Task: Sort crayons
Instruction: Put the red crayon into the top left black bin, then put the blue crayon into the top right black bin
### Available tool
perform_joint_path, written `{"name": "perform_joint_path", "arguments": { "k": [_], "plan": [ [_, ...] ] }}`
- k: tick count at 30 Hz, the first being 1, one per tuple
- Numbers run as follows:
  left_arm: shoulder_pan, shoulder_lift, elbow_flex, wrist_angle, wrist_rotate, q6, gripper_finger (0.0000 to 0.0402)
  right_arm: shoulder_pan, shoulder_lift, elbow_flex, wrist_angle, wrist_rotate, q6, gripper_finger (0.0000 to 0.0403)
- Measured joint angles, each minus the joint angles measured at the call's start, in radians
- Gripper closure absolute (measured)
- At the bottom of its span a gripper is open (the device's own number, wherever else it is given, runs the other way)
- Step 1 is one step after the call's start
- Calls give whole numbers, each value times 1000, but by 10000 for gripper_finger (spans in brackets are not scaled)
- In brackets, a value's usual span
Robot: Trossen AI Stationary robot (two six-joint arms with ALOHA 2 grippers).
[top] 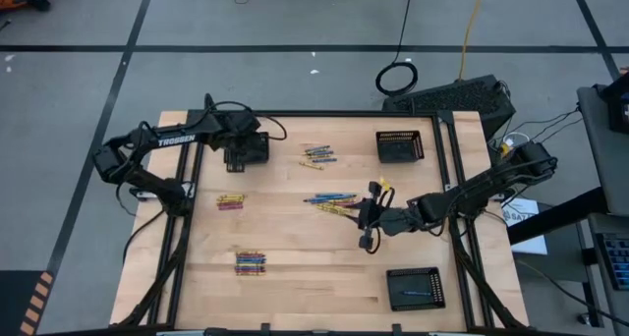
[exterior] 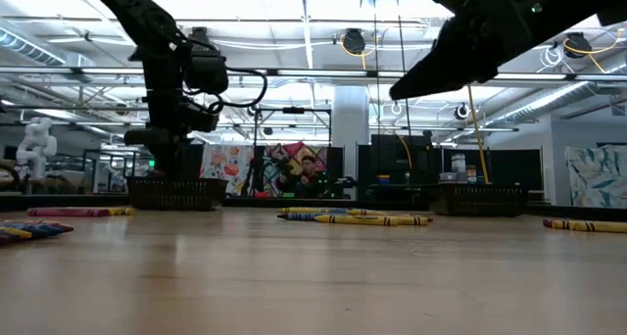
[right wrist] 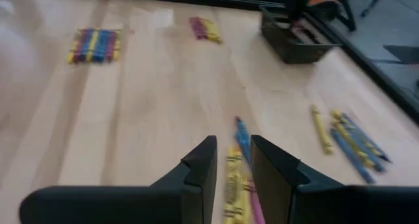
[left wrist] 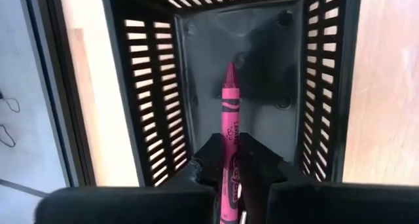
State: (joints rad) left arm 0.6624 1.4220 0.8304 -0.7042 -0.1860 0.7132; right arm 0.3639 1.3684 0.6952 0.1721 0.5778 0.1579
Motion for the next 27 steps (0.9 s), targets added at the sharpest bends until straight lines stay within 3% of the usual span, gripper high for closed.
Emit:
{"name": "perform_joint_path", "arguments": {
  "k": [6, 12, 18, 22, 27],
  "plan": [
    [0, 0, -18, 18, 0, -1, 345, 10, -145, 0, -215, 6, 93, 326],
    [-13, 0, 32, -22, -43, -77, 320, 17, -206, 0, -262, 3, 115, 326],
    [-96, -2, 193, -183, -234, -265, 313, 9, -167, 0, -260, -1, 115, 326],
    [-171, -33, 237, -178, -183, -443, 313, -18, -97, 0, -249, -2, 140, 326],
    [-327, -80, 175, -23, -134, -575, 313, -94, -3, 0, -251, -9, 170, 324]
  ]
}}
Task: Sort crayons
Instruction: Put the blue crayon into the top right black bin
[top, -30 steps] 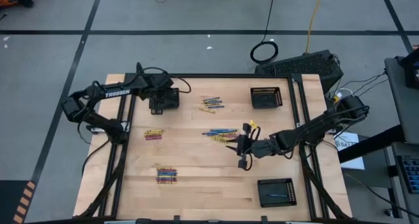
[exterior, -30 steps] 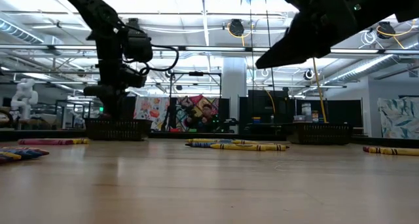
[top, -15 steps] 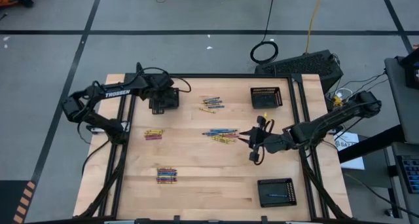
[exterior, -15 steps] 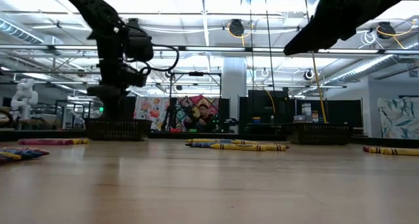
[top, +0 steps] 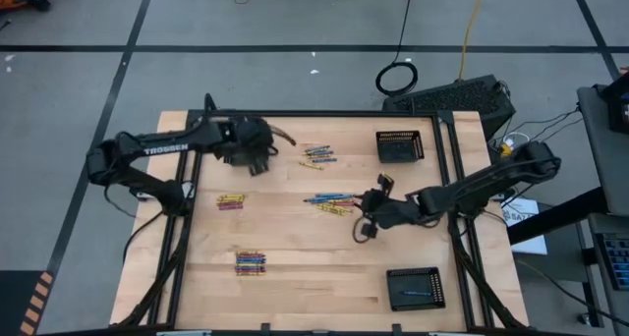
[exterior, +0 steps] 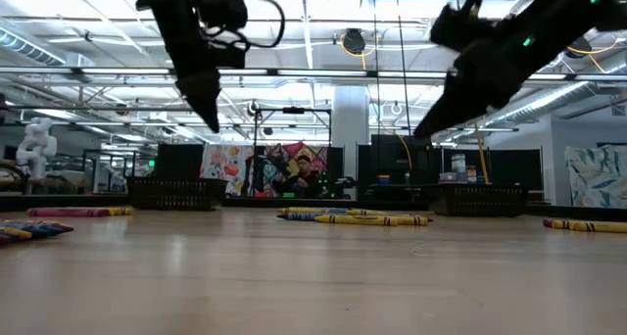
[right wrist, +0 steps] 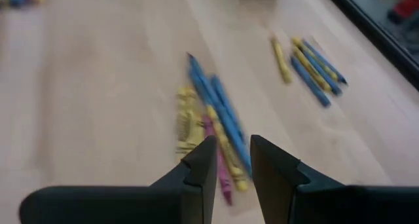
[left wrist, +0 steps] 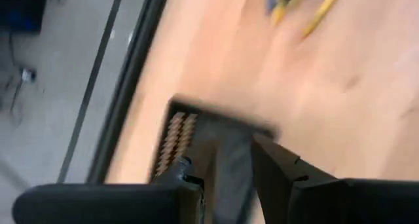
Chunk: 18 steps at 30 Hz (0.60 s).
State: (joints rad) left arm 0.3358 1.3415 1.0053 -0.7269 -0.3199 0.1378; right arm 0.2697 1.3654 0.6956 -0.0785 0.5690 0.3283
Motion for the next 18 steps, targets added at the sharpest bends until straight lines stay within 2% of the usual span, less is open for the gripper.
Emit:
{"name": "perform_joint_path", "arguments": {
  "k": [2, 6, 11, 15, 18],
  "plan": [
    [-73, -6, -32, 76, 1, -29, 313, -55, 19, 0, 3, -52, -13, 320],
    [-214, -6, -102, 262, 3, -80, 313, -217, 40, 0, 79, -263, -68, 306],
    [-355, -2, -204, 583, -29, -150, 313, -408, 122, 47, 155, -448, -203, 282],
    [-438, -2, -295, 843, -90, -186, 313, -496, 259, 159, 169, -558, -341, 268],
    [-487, -2, -336, 947, -162, -207, 313, -536, 360, 258, 140, -576, -437, 267]
  ]
}}
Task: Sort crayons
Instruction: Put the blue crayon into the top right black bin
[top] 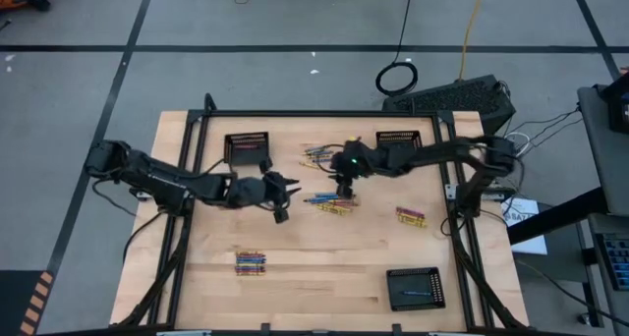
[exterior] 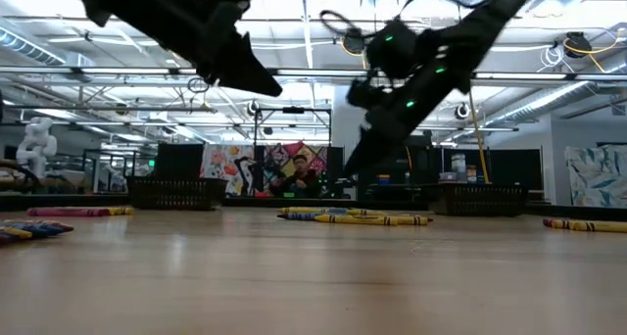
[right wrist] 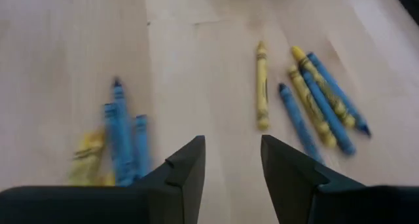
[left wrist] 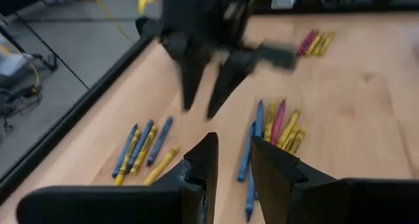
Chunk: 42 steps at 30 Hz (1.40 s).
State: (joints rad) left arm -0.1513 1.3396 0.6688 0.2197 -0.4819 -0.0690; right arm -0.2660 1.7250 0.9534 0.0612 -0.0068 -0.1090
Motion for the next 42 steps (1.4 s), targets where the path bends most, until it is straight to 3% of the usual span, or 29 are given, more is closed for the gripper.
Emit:
{"name": "perform_joint_path", "arguments": {
  "k": [4, 10, 28, 32, 37, 42],
  "plan": [
    [-44, 0, -19, 19, -95, -3, 313, -50, 118, 134, -128, 6, -100, 273],
    [-67, 0, -20, -16, -107, -3, 313, -99, 201, 255, -276, 3, -154, 277],
    [-85, 0, -20, -46, -107, -2, 313, -147, 244, 266, -320, -6, -165, 281],
    [-101, 0, -20, -46, -107, -2, 313, -147, 254, 267, -322, -12, -165, 309],
    [-112, 0, -20, -46, -108, -2, 313, -145, 253, 268, -366, -9, -162, 385],
    [-122, 0, -20, -49, -130, -2, 313, -116, 241, 268, -462, 18, -97, 394]
  ]
}}
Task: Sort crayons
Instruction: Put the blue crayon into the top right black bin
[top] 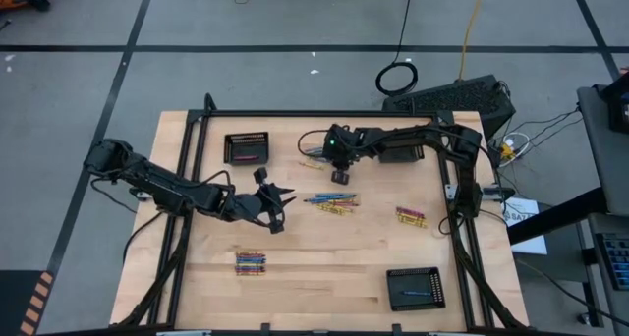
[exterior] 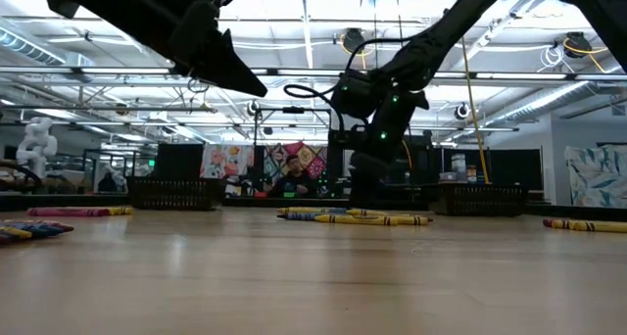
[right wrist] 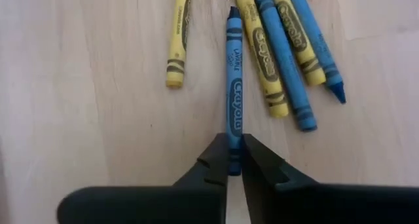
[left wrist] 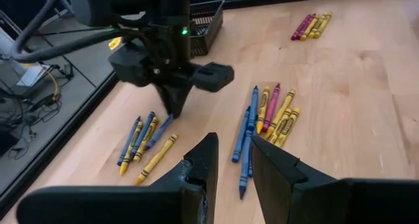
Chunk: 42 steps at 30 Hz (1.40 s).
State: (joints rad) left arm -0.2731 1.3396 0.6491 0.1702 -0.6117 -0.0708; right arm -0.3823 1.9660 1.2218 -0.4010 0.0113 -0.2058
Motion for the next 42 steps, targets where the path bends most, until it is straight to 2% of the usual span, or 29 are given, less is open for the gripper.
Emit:
{"name": "perform_joint_path", "arguments": {
  "k": [5, 8, 14, 17, 21, 24, 26, 31, 33, 36, 42],
  "plan": [
    [-7, 0, 0, -6, 0, 0, 313, 70, -88, -10, -143, 108, 56, 399],
    [-10, 0, 0, -7, 0, 0, 313, 111, -185, -7, -211, 170, 63, 401],
    [-11, 0, 0, -7, 0, -1, 313, 151, -407, -8, -390, 173, 63, 402],
    [-11, 0, 0, -7, 0, -1, 313, 144, -527, -5, -470, 180, 63, 402],
    [-11, 0, 0, -6, 0, -1, 313, 114, -664, -6, -599, 265, 63, 402],
    [-11, 0, 0, -5, 0, -1, 313, 68, -742, -6, -719, 326, 68, 402],
    [-11, 0, 0, -2, 0, -1, 313, 22, -776, -6, -784, 329, 71, 402],
    [-11, 0, 0, 1, 0, -1, 313, -111, -801, -16, -892, 324, 38, 403],
    [-11, 0, 0, 1, 0, 0, 313, -165, -799, -49, -882, 274, -34, 403],
    [-11, 0, 0, 1, 0, -1, 313, -230, -775, -125, -835, 223, -164, 403],
    [-11, 0, 0, 1, 0, 1, 313, -333, -639, -209, -663, 224, -303, 403]
  ]
}}
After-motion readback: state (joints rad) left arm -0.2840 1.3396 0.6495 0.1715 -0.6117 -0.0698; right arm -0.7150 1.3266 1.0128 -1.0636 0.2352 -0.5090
